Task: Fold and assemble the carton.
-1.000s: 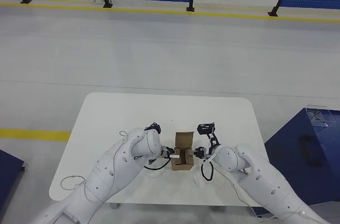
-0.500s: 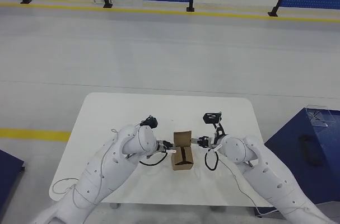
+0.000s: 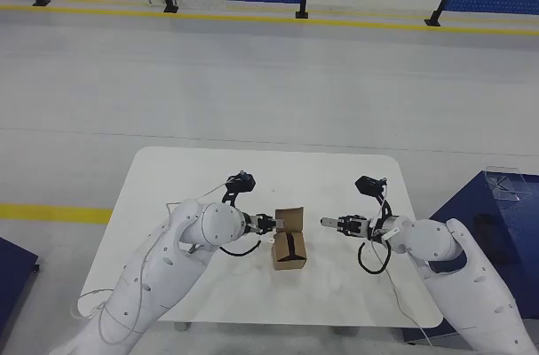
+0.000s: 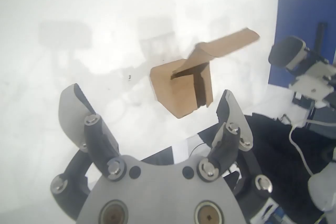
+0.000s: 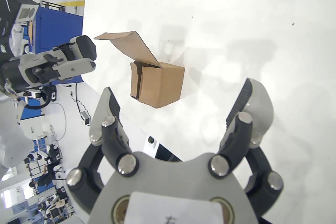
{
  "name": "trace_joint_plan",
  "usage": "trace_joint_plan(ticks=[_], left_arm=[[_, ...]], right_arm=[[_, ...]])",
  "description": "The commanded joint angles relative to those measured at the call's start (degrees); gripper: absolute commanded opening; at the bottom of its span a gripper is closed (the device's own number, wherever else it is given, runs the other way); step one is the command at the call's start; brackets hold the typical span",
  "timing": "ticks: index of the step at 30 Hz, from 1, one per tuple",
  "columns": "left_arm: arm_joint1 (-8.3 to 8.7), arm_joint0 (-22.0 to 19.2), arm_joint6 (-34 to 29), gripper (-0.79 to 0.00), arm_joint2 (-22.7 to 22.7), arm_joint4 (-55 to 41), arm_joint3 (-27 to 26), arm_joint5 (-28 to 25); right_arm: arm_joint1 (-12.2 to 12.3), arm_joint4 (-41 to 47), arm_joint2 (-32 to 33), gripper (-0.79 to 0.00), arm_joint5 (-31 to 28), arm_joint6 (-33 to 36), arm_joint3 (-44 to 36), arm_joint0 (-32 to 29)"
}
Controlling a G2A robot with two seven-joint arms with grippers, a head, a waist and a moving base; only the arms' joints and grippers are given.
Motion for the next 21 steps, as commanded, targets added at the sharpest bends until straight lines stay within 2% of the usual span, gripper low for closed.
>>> trace_joint_plan(ticks=[1, 2, 4, 6, 10, 15, 21], left_arm=[[-0.13, 0.05, 1.94, -0.068, 1.03, 0.72, 0.50, -6.81], [-0.24, -0.04, 3.18, -0.157, 1.48, 1.10, 1.19, -9.02], [-0.66, -0.78, 4.53, -0.194, 2.35, 0.80, 3.46, -11.81], [-1.25, -1.74, 6.21, -0.323, 3.13, -0.05, 5.76, -13.45], [-2.62, -4.40, 6.65, -0.428, 4.86, -2.25, 10.82, -15.22], [-4.19, -7.10, 6.92, -0.474, 6.57, -4.22, 15.03, -16.07], [-5.07, -8.25, 6.95, -0.529, 7.06, -4.77, 16.42, -15.95]], right_arm=[[0.23, 1.67, 1.97, 0.000, -0.37, -0.18, -0.26, -1.30], [0.32, 2.71, 2.83, 0.000, -0.38, -0.04, -0.35, -1.92], [0.48, 4.37, 4.37, 0.000, -0.60, 0.07, -0.69, -2.92], [0.63, 4.73, 5.14, 0.000, -0.70, 0.58, -1.00, -3.56], [0.63, 4.73, 5.14, 0.000, -0.70, 0.58, -1.00, -3.56], [0.63, 4.73, 5.14, 0.000, -0.70, 0.58, -1.00, -3.56], [0.63, 4.73, 5.14, 0.000, -0.70, 0.58, -1.00, -3.56]])
